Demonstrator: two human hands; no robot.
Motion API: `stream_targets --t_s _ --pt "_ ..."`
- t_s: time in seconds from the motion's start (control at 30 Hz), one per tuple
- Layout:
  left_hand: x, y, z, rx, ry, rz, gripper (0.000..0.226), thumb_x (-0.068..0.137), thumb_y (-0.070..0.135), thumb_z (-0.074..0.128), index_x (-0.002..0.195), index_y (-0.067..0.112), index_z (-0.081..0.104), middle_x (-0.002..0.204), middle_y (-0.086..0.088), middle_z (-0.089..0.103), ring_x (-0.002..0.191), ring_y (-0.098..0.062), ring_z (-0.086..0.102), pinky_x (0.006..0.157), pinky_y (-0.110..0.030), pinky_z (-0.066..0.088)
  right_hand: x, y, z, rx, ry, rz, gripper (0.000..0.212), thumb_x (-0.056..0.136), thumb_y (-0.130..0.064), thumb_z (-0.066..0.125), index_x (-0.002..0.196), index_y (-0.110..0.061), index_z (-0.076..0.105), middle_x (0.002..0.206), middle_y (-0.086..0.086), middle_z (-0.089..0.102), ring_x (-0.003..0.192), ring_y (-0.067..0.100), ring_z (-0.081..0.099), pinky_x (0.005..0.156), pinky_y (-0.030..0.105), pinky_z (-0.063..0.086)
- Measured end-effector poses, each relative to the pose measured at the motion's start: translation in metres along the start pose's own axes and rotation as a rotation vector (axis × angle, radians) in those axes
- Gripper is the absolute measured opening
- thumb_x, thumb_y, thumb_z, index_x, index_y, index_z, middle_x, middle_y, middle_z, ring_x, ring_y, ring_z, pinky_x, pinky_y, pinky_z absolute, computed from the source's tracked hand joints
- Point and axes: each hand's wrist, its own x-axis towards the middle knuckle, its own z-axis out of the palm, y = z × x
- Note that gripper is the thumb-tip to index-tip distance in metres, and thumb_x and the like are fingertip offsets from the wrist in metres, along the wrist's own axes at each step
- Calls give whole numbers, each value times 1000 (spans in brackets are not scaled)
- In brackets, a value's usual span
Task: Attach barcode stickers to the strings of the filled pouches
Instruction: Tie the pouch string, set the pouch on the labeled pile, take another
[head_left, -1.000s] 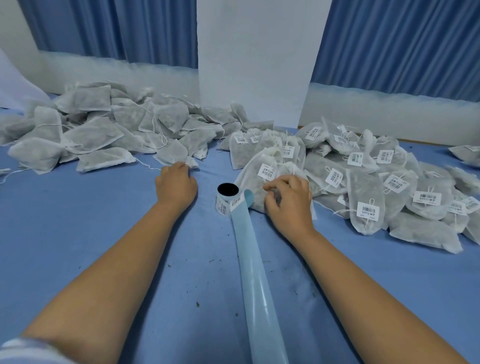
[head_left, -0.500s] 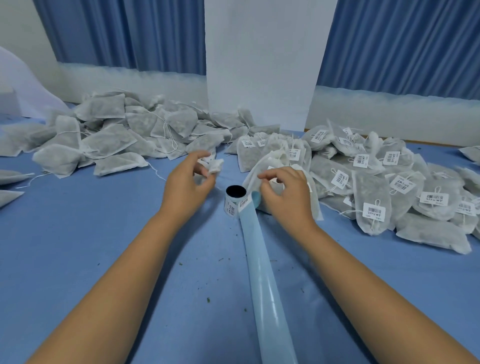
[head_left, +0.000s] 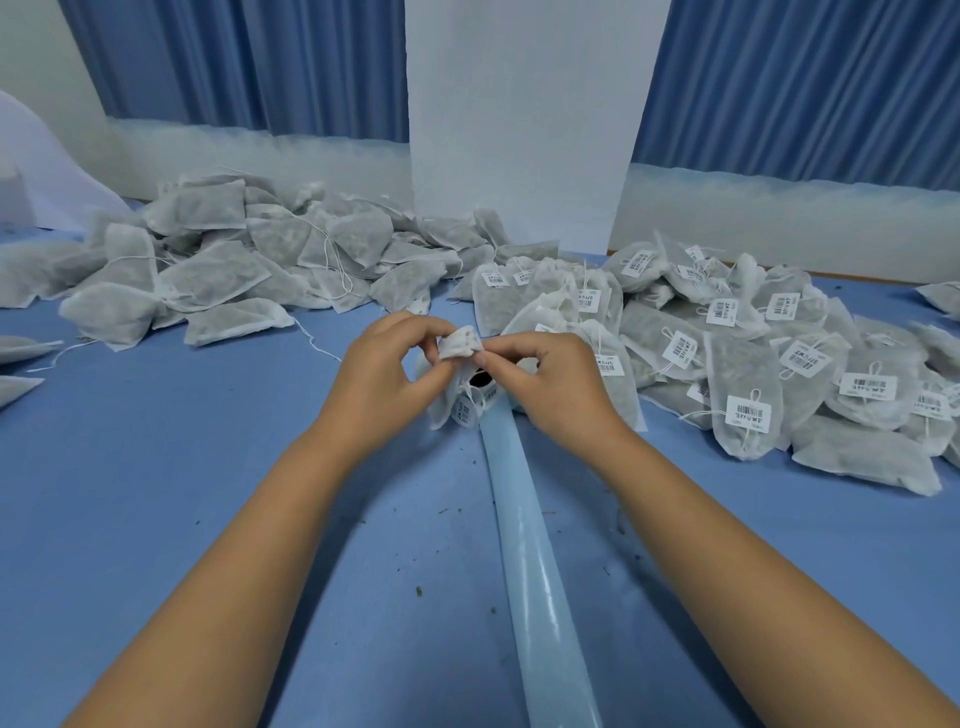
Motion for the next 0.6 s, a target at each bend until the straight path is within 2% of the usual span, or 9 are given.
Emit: stream_targets --t_s 0.13,0.23,0.3,0.33,0.4,0.43,0.5,0.57,0.6 --pt "0 -3 -3 88 50 -62 14 86 7 68 96 17 69 88 16 47 86 10 48 79 -3 34 2 2 -5 -5 -25 42 9 91 -16 67 88 -15 76 78 -16 70 73 -9 62 65 6 41" --pt "0 -1 -5 160 30 -63 15 82 4 68 97 9 67 101 6 46 90 0 46 85 0 30 4 -3 -5 172 -124 157 12 97 -14 59 91 -9 68 84 -7 74 72 -6 64 65 8 44" --pt "0 4 -3 150 -36 -7 20 79 4 63 99 4 63 115 -4 52 105 -11 49 89 0 26 4 -8 -4 327 -184 254 11 99 -13 53 91 -11 61 82 1 74 72 4 67 68 15 48" --pt "-1 8 -1 94 -88 -4 26 76 8 58 102 6 61 119 -4 55 109 -11 49 90 0 27 4 -10 -4 380 -209 285 11 100 -13 53 90 -11 59 76 2 73 68 9 65 66 20 48" --pt "-4 17 1 -71 -182 -61 37 74 20 55 111 19 58 112 10 62 104 -4 54 87 -2 33 3 -13 -4 404 -238 290 11 99 -12 53 90 -10 58 64 -1 67 57 9 60 57 20 46" --pt "-6 19 2 -147 -213 -93 35 76 29 57 112 30 56 103 17 64 96 -2 57 82 -4 38 3 -14 -5 377 -237 275 11 99 -11 53 90 -10 58 60 -3 63 54 9 59 53 18 44" --pt "-8 20 4 -205 -201 -110 21 84 44 59 104 44 55 86 18 66 79 -2 59 71 -10 42 4 -14 -9 291 -210 249 13 99 -12 52 87 -13 58 56 -7 56 49 10 53 49 18 41" --pt "-6 16 3 -152 -156 -90 5 93 42 56 96 40 60 82 15 64 73 -5 56 66 -14 40 5 -14 -15 168 -180 211 14 99 -13 53 86 -15 58 54 -8 51 52 16 44 52 24 37" --pt "-5 14 1 -109 -157 -71 8 96 37 56 94 34 63 81 13 64 72 -6 54 65 -16 40 6 -13 -19 113 -176 190 13 99 -14 54 86 -16 59 53 -9 48 54 16 40 52 25 35"
